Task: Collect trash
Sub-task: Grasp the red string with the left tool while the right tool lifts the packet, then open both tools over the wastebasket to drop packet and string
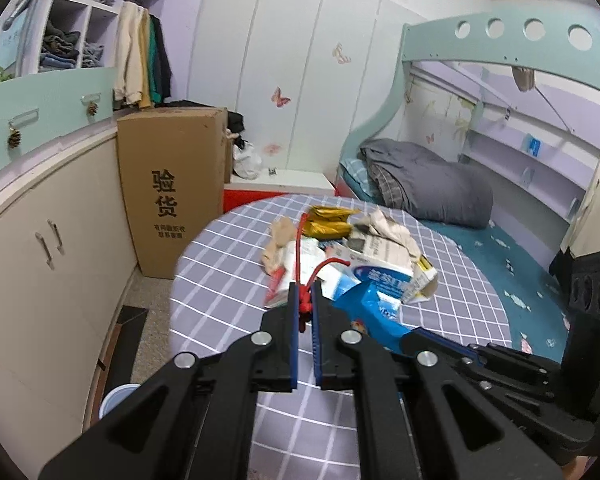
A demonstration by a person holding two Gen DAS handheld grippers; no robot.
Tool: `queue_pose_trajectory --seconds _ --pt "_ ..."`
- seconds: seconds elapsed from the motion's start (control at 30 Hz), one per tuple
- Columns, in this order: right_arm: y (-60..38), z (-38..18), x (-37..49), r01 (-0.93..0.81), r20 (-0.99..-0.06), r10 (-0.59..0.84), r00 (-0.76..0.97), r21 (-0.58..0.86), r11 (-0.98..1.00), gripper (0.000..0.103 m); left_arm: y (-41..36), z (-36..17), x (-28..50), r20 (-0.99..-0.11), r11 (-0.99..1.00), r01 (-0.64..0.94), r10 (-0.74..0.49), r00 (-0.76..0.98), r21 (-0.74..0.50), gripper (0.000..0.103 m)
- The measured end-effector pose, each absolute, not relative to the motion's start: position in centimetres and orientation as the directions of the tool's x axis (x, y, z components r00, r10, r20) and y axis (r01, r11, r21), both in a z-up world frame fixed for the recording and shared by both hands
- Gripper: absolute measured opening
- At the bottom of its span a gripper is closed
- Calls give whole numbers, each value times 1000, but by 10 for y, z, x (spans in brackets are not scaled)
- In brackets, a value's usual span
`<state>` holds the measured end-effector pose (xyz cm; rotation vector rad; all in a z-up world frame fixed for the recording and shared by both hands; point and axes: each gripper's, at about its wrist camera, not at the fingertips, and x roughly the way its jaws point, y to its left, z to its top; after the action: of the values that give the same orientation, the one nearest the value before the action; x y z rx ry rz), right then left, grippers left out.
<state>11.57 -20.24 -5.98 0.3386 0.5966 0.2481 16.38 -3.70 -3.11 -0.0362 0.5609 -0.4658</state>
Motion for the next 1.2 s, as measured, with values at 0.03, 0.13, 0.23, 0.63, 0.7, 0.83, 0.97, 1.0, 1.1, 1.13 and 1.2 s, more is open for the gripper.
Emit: queue_pose_trajectory --seconds 0.03,0.13,0.23,0.63,0.7,0.83,0.97,1.0,1.1,1.13,1.2 --pt "-198 -59 118 -140 -503 332 798 381 914 7 -32 -29 163 -498 898 410 -432 752 -160 5" --pt "-173 -56 128 -183 -506 364 782 372 910 7 -11 -26 163 -486 910 383 -411 771 -161 5" --pt "-147 -54 137 -225 -510 396 763 365 903 7 15 -25 164 -475 921 352 -389 789 -169 5" --pt "-32 -85 182 -368 -585 494 643 330 869 7 124 -61 184 -523 965 171 -252 815 -198 5" --pt "-15 -98 194 -381 -609 501 615 327 865 7 142 -75 191 -547 970 131 -225 806 -205 5" --pt "13 -125 218 -393 -657 501 563 320 862 7 176 -112 210 -619 976 56 -178 765 -212 5" --pt "42 -156 242 -406 -705 494 509 310 860 7 212 -153 229 -687 972 -19 -153 710 -236 5" --pt "49 -164 249 -409 -716 490 497 305 860 7 222 -167 235 -707 970 -43 -144 693 -240 5" --pt "65 -184 267 -413 -737 488 469 305 858 7 244 -198 249 -747 963 -94 -132 651 -252 5" --pt "73 -194 277 -418 -741 494 455 312 853 7 249 -206 254 -759 962 -106 -129 639 -253 5" --pt "84 -209 291 -418 -752 497 432 321 850 8 260 -223 264 -781 959 -137 -114 614 -248 5"
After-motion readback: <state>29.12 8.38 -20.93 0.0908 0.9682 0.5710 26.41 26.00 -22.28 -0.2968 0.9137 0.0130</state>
